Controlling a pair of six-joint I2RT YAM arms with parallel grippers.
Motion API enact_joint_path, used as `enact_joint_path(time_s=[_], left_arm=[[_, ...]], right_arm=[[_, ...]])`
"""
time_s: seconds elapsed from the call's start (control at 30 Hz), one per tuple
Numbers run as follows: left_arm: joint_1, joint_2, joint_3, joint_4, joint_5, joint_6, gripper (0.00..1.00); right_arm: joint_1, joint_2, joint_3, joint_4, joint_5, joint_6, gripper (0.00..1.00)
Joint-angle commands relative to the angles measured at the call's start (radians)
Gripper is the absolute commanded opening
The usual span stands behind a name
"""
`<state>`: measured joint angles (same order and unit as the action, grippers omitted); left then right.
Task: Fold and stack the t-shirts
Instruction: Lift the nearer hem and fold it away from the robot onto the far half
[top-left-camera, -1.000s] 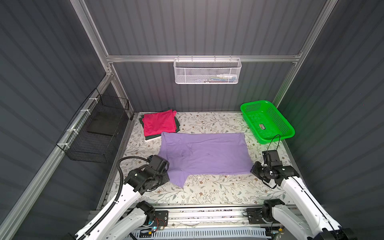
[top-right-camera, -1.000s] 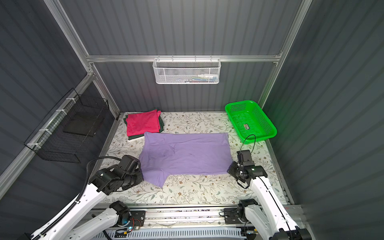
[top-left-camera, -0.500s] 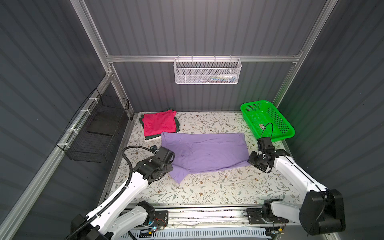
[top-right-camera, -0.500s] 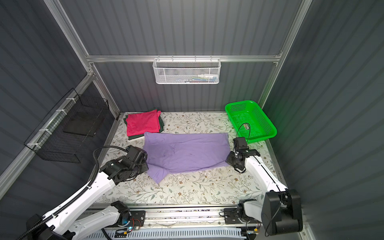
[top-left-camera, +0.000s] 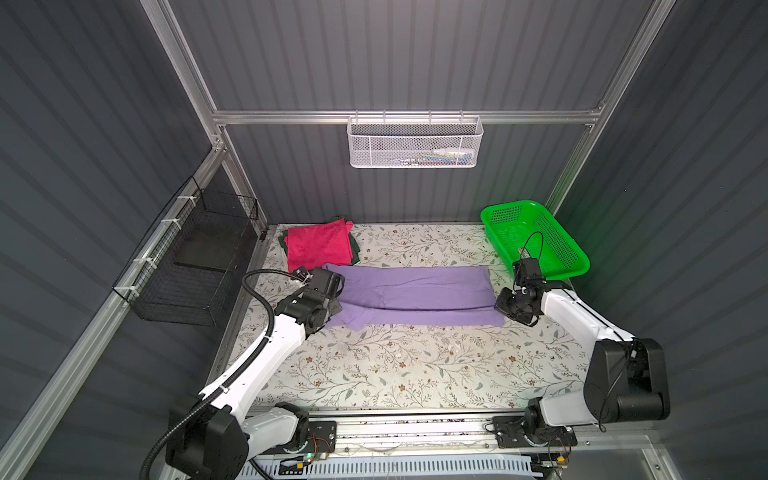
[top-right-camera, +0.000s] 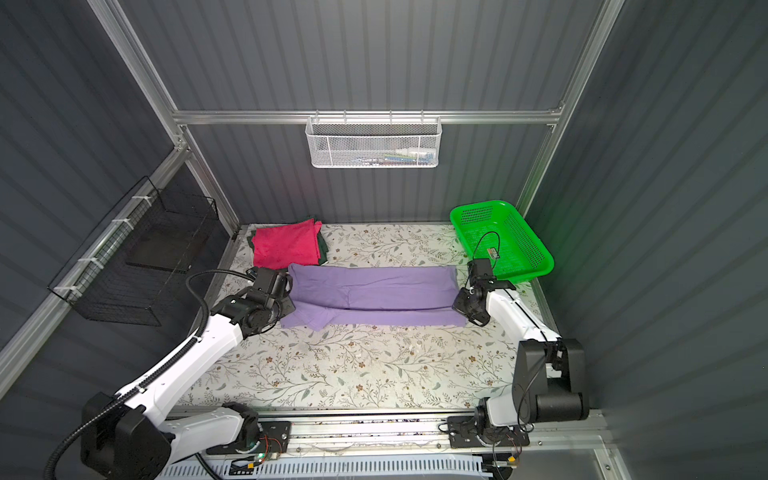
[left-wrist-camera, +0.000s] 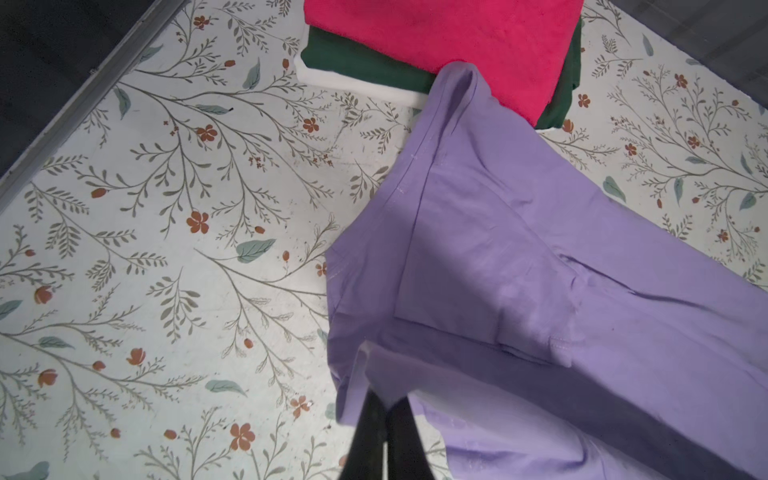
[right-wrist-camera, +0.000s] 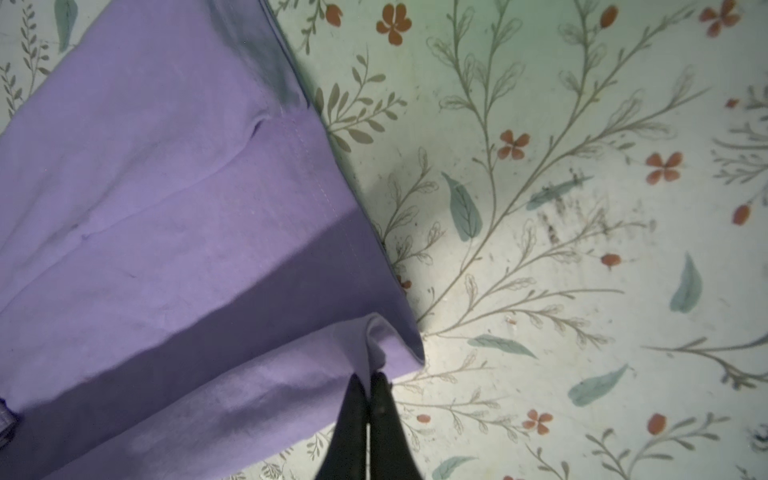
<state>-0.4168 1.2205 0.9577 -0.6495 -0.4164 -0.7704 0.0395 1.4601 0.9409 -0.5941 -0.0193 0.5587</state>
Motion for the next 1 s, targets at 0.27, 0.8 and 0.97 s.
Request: enact_joint_path(time_s=[0.27,0.8,0.97], left_arm=[[0.049,0.189,0.128,0.161,0.028,0.103,0.0],[0.118,0.421,0.278,0.266,0.106,0.244,0.39],[0.099,0.358,0.134,0.293,0.373,0.22,0.38]], right_arm=[[-0.02,0.172,0.107,0.053,-0.017,-0.042,0.0],[0.007,0.173,0.179,-0.014,0.041,-0.078,0.53],[0.083,0.102,0.095,0.016,-0.026,-0.07,0.57]])
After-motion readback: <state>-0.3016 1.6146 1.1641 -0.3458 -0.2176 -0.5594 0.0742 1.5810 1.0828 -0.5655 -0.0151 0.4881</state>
